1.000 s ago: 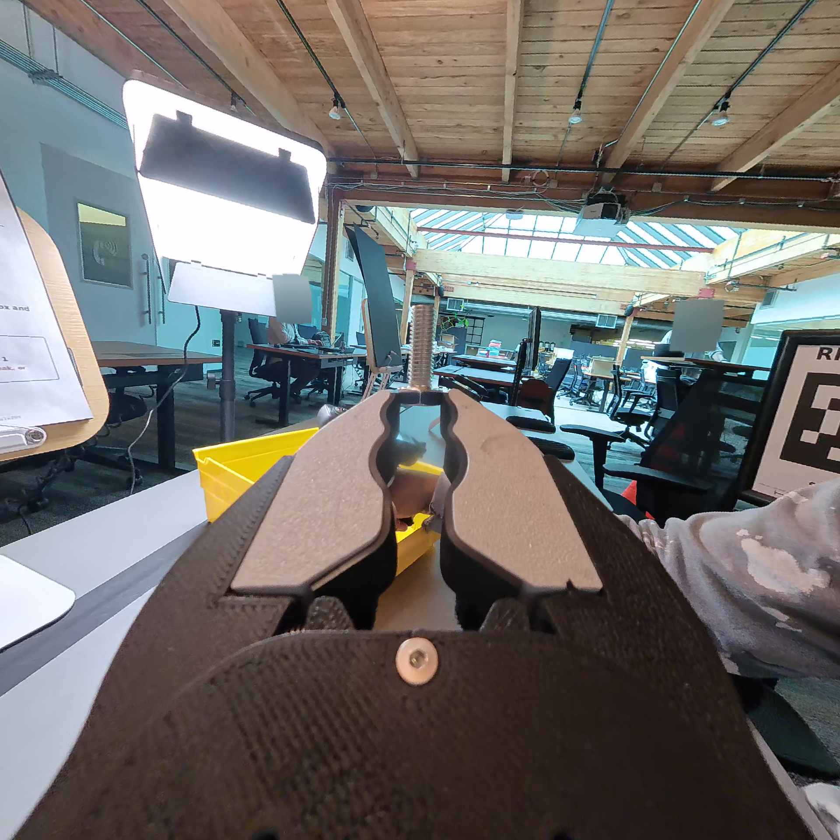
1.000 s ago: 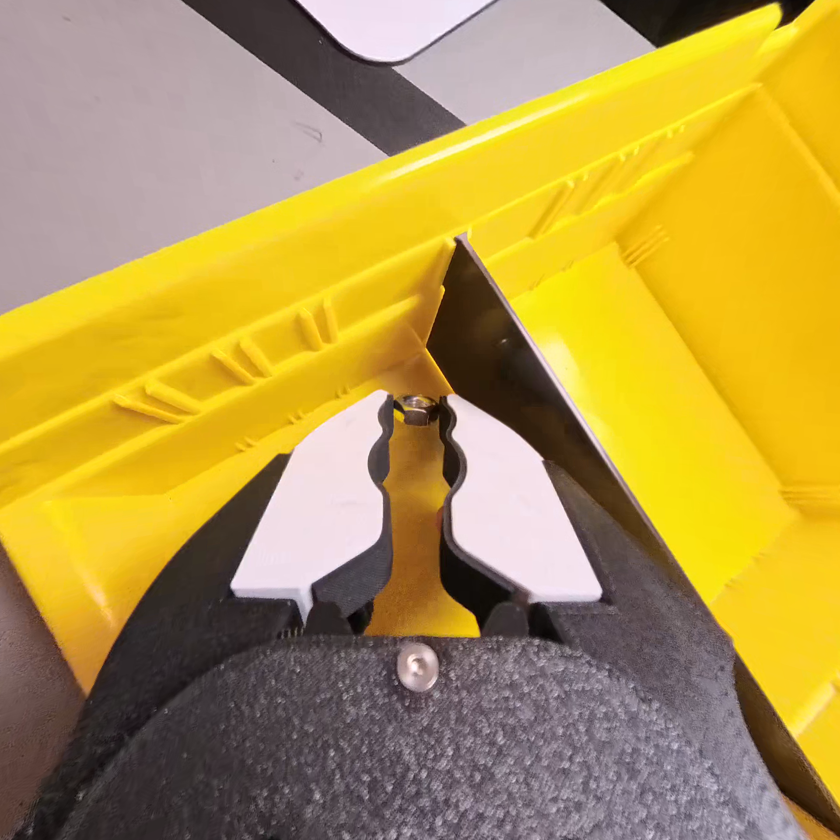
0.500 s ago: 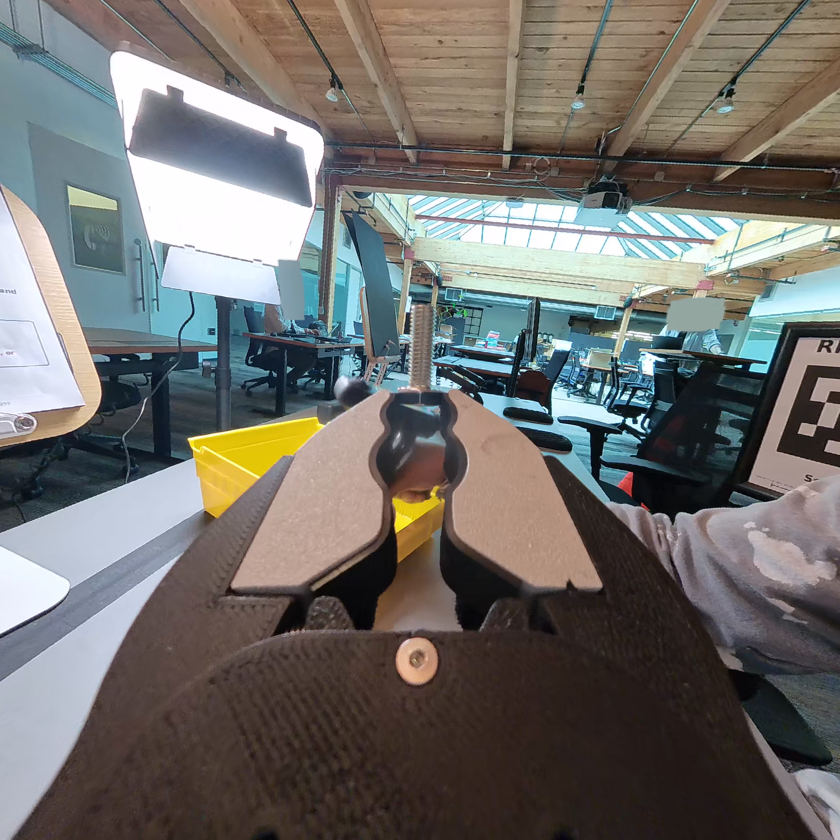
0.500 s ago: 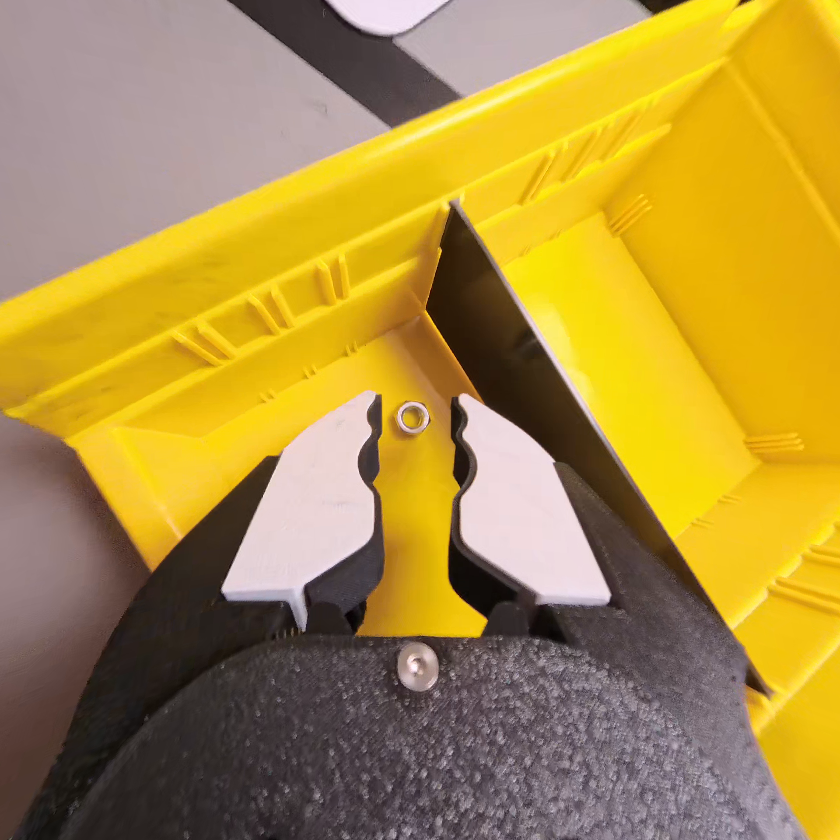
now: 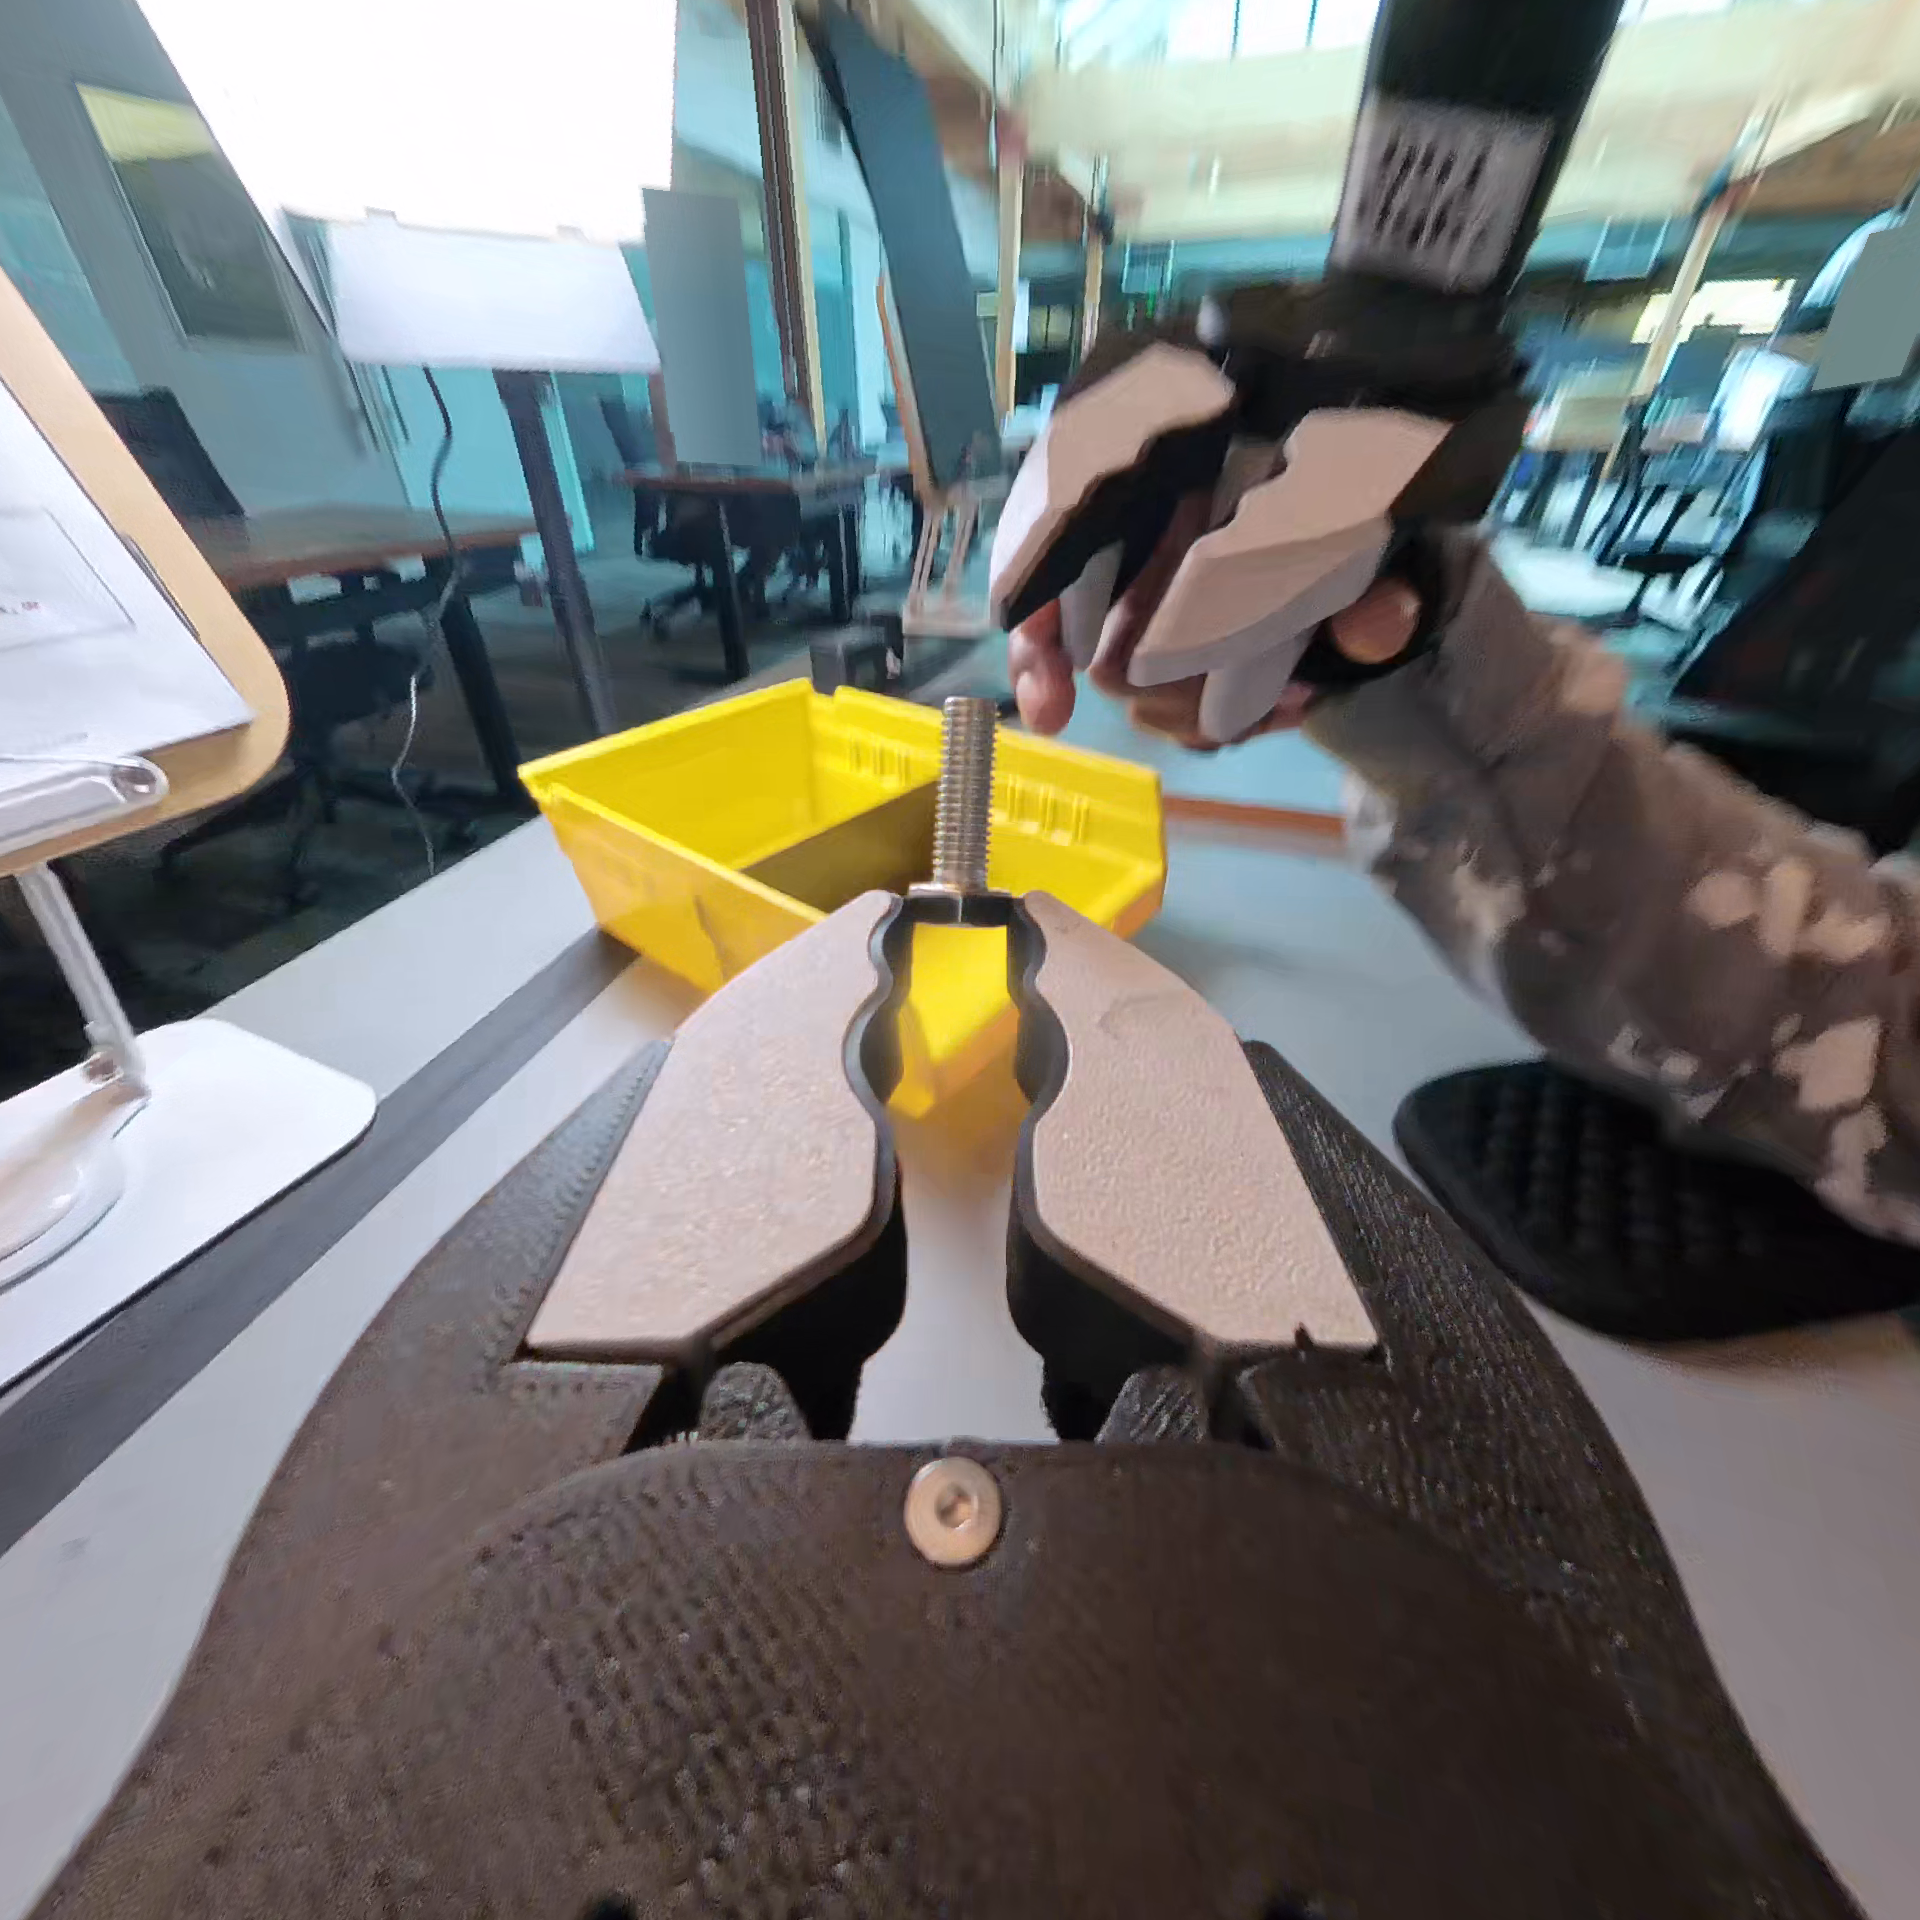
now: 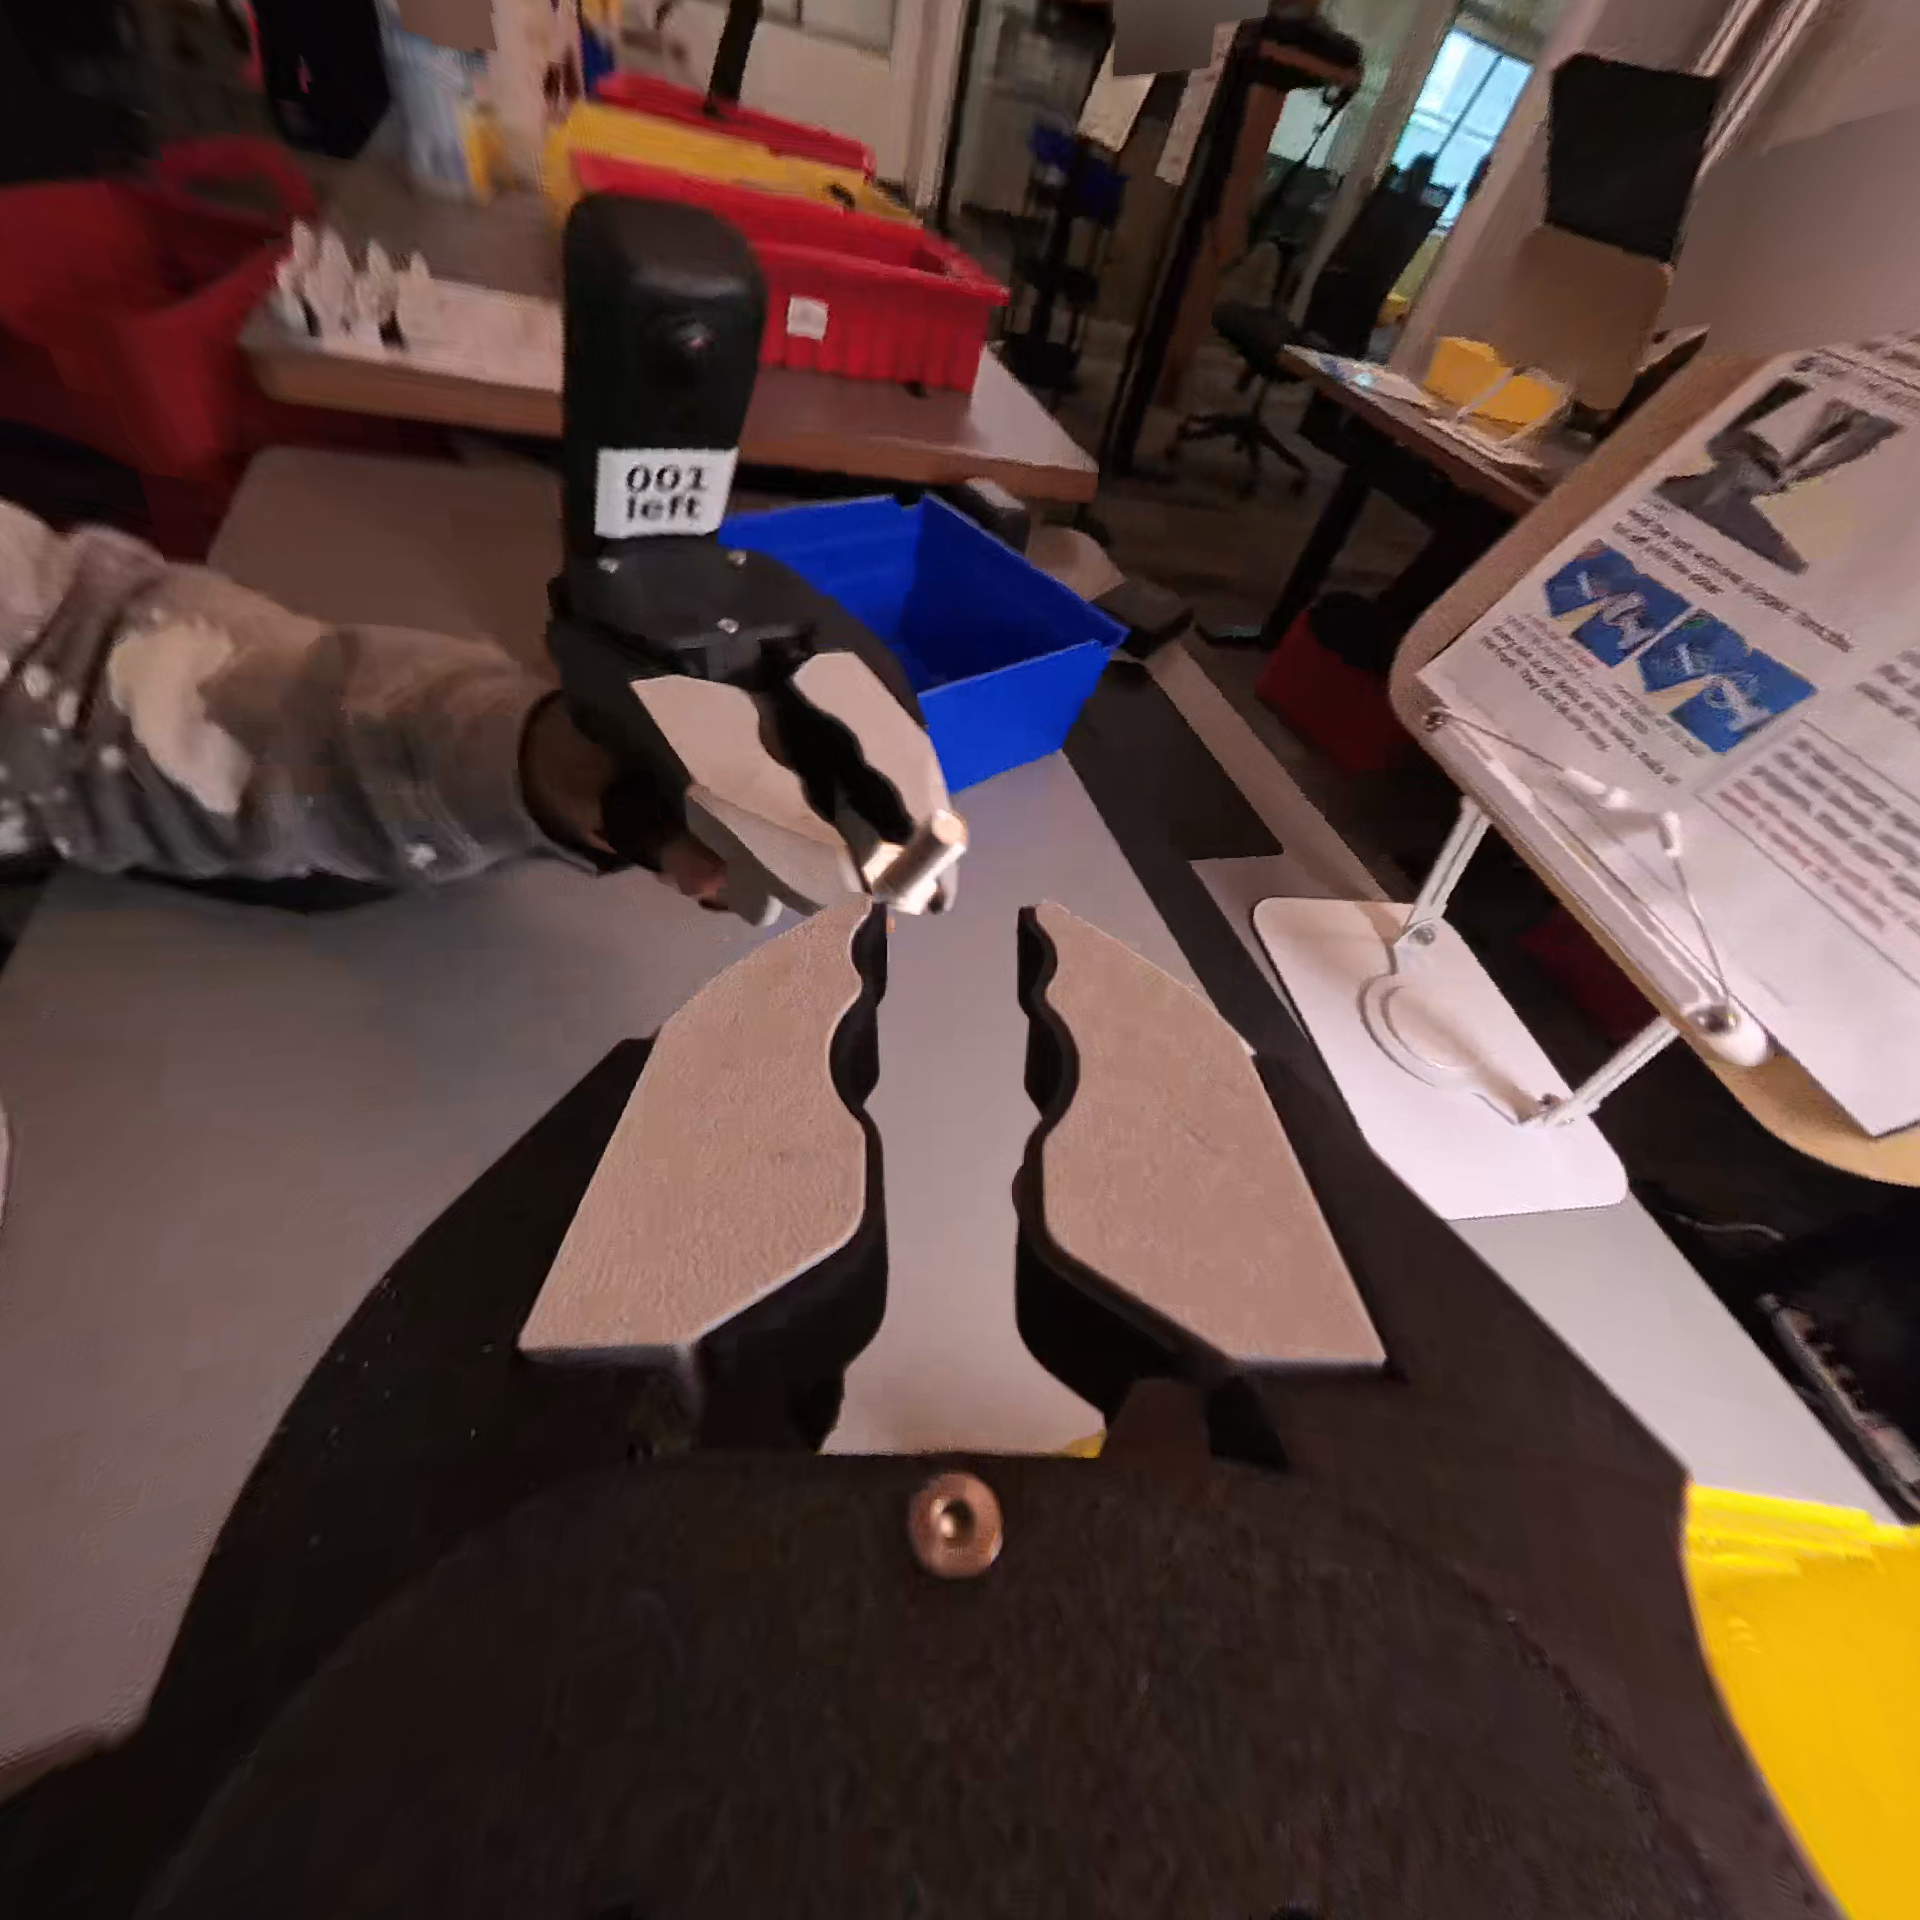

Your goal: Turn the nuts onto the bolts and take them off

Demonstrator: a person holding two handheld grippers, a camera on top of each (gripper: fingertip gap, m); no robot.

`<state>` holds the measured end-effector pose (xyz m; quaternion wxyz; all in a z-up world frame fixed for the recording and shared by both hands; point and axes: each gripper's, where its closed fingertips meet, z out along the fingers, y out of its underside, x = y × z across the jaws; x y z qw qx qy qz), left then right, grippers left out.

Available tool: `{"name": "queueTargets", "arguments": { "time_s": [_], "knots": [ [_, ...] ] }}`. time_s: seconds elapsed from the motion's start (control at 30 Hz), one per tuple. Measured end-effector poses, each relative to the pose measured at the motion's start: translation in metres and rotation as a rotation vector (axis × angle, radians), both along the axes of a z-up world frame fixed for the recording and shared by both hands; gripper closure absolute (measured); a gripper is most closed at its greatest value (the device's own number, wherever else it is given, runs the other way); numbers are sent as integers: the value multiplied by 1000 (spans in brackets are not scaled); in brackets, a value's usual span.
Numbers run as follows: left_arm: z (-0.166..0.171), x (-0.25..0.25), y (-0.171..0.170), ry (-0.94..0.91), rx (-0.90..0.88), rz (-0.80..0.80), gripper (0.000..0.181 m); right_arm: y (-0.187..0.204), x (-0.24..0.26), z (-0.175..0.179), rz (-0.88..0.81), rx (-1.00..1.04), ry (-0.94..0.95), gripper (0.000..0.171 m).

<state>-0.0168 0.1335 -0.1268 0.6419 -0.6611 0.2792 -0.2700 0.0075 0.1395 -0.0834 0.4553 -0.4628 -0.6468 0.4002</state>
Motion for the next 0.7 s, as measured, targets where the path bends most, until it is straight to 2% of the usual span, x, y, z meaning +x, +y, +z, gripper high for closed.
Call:
{"name": "queueTargets", "arguments": {
  "time_s": [0.1,0.2,0.27,0.5,0.7],
  "knots": [
    [-18,8,1,177,10,21,163,-11,-9,-20,5,97,-113,147],
    [-23,15,0,234,19,8,163,-7,-13,-45,-4,99,-221,147],
    [-27,14,0,266,16,11,163,-8,-14,-55,19,77,-249,157],
    [-7,7,-11,70,-23,-130,164,-11,-13,-54,116,-15,-168,162],
    [-6,2,-13,40,-50,-161,164,-11,-17,-60,114,5,-178,159]
  ]
}}
